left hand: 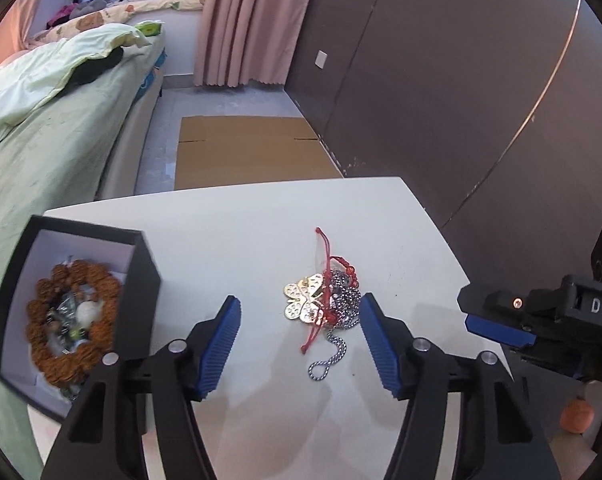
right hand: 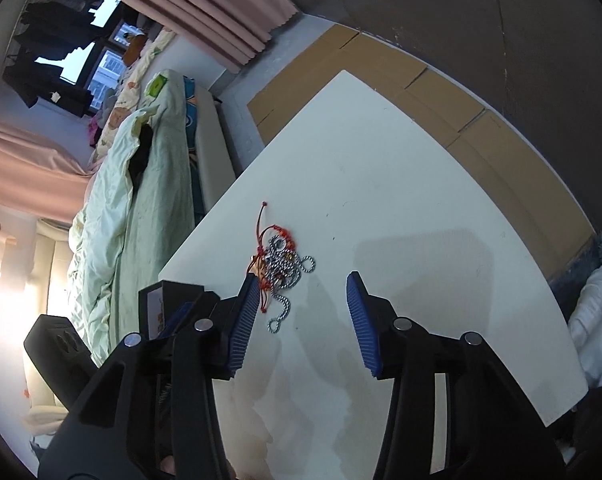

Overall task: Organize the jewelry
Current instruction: 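Move the left tool to the silver chain with red cord and close on it, then grasp the silver chain with the right tool while the left tool holds the red cord, then lift the chain and red cord with both tools and carry them over the box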

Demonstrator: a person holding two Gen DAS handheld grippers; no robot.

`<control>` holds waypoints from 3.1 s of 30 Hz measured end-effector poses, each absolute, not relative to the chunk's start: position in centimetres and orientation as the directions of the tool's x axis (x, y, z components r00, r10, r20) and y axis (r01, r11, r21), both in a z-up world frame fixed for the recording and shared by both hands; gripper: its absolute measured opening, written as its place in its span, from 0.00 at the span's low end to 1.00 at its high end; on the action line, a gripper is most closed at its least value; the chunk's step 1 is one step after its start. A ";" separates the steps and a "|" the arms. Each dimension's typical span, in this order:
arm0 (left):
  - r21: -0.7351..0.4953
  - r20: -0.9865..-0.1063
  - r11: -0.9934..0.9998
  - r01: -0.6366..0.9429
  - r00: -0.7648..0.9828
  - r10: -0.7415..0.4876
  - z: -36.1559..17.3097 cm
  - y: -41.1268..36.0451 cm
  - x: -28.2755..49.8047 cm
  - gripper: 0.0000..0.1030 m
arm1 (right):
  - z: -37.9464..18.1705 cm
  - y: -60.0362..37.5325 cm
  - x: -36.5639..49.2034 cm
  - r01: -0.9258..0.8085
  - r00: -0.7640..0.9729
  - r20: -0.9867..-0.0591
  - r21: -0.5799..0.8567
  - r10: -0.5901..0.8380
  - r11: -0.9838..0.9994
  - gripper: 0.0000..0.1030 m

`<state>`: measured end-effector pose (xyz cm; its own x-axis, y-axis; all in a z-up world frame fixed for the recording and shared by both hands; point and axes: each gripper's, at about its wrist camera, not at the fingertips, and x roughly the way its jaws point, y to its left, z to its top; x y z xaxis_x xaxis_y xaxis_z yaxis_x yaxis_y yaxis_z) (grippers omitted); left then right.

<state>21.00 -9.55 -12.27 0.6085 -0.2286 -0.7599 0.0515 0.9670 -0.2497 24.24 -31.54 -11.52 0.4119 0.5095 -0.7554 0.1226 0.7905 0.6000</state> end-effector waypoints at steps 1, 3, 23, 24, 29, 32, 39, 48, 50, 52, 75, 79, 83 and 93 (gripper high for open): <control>-0.247 -0.761 0.967 0.057 0.606 -0.230 -12.4 -9.7 21.2 0.55 | -11.6 -31.5 24.4 0.128 0.410 -0.759 0.598 0.506 0.791 0.45; -0.233 -0.767 0.970 0.070 0.600 -0.227 -13.0 -10.4 21.9 0.53 | -11.6 -31.5 24.7 0.132 0.407 -0.760 0.598 0.507 0.790 0.45; -0.218 -0.774 0.972 0.087 0.591 -0.226 -14.7 -11.9 22.7 0.00 | -11.4 -31.5 25.4 0.140 0.395 -0.750 0.620 0.531 0.772 0.45; -0.222 -0.768 0.971 0.087 0.598 -0.229 -14.3 -11.7 22.4 0.00 | -11.5 -31.4 25.4 0.141 0.394 -0.752 0.618 0.528 0.774 0.45; -0.250 -0.741 0.964 0.090 0.623 -0.250 -12.4 -10.8 21.3 0.00 | -11.7 -31.1 25.2 0.141 0.389 -0.760 0.608 0.521 0.781 0.45; -0.274 -0.723 0.957 0.093 0.637 -0.268 -11.3 -10.0 20.4 0.00 | -11.8 -30.8 25.0 0.140 0.386 -0.764 0.603 0.517 0.785 0.45; -0.323 -0.690 0.944 0.072 0.664 -0.287 -9.2 -7.6 18.5 0.00 | -12.6 -30.5 24.9 0.140 0.364 -0.772 0.598 0.521 0.789 0.45; -0.401 -0.661 0.914 0.060 0.671 -0.335 -7.7 -5.1 17.7 0.00 | -13.5 -26.2 25.4 0.053 0.303 -0.806 0.547 0.509 0.835 0.45; -0.421 -0.659 0.905 0.058 0.666 -0.349 -7.7 -4.6 17.7 0.00 | -13.7 -24.7 25.6 0.022 0.281 -0.807 0.547 0.520 0.837 0.45; -0.421 -0.659 0.905 0.052 0.668 -0.345 -7.6 -4.2 17.7 0.00 | -13.9 -23.7 25.6 0.001 0.264 -0.808 0.546 0.527 0.838 0.45; -0.432 -0.577 0.902 0.015 0.763 -0.290 -3.0 -1.4 15.4 0.00 | -12.8 -17.6 23.5 -0.232 0.327 -0.830 0.393 0.452 0.890 0.02; -0.424 -0.544 0.905 0.026 0.792 -0.277 -1.1 -0.9 14.5 0.00 | -11.6 -18.8 22.9 -0.215 0.365 -0.800 0.425 0.477 0.879 0.02; -0.414 -0.526 0.910 0.024 0.810 -0.260 0.3 -0.2 13.6 0.00 | -10.4 -20.0 22.7 -0.191 0.397 -0.763 0.474 0.509 0.859 0.02; -0.388 -0.505 0.921 -0.005 0.838 -0.208 3.3 1.7 12.0 0.00 | -6.1 -22.1 21.6 -0.227 0.467 -0.593 0.636 0.656 0.737 0.02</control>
<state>11.97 1.69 3.30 0.8378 -0.2079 -0.5049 -0.0054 0.9214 -0.3885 21.62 -22.06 -6.13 0.4672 0.6556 -0.5933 -0.2273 0.7375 0.6360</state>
